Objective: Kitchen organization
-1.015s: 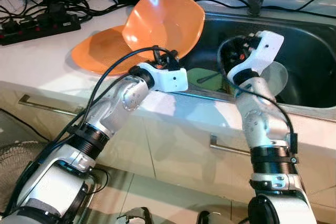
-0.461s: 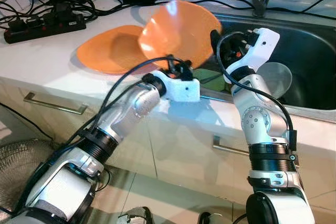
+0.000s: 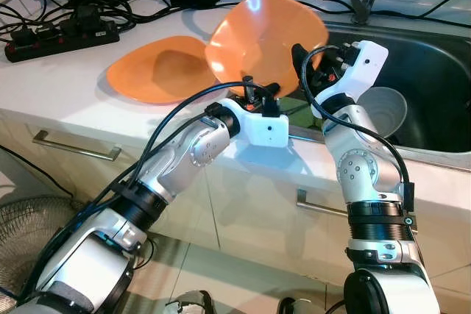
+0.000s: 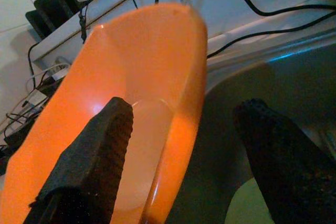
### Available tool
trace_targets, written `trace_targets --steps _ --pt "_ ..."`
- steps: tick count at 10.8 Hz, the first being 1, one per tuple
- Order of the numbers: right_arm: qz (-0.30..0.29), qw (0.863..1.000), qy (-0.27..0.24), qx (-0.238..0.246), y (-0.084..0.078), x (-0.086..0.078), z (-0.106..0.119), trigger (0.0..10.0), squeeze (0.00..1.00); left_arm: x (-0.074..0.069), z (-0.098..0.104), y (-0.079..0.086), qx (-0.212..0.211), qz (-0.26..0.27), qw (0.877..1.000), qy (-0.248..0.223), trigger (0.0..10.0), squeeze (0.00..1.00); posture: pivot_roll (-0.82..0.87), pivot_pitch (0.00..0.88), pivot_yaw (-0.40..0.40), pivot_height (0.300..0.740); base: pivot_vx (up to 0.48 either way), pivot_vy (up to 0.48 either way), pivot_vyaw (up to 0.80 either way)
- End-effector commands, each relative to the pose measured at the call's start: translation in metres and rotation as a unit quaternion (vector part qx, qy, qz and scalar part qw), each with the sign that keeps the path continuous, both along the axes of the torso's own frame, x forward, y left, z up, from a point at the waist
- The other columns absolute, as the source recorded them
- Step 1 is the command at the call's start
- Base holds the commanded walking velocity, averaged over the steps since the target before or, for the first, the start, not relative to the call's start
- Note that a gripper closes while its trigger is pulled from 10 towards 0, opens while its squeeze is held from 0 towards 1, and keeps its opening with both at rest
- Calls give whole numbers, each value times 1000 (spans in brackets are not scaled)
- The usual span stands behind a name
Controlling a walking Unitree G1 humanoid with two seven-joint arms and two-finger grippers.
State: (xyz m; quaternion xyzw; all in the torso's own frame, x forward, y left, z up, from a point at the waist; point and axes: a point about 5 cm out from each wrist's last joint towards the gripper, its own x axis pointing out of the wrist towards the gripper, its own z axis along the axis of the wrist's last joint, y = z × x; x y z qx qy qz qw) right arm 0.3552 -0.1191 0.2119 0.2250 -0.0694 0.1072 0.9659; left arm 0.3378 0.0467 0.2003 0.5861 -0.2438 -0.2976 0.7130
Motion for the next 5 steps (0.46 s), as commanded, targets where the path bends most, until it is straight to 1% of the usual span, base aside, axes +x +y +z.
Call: trace_targets --steps 1,3,5 --pt "7 1000 4 0 4 1 2 10000 0 -5 10 -2 -5 -15 999 -31 10000 0 44 58 49 740 0 0 0" --pt "2 1000 7 1 3 3 1 0 0 -5 8 2 10 -13 999 -39 10000 0 50 62 44 740 0 0 0" --pt "-8 1000 10 4 -1 5 2 0 0 -5 4 6 23 -6 999 -40 10000 0 51 62 43 740 0 0 0"
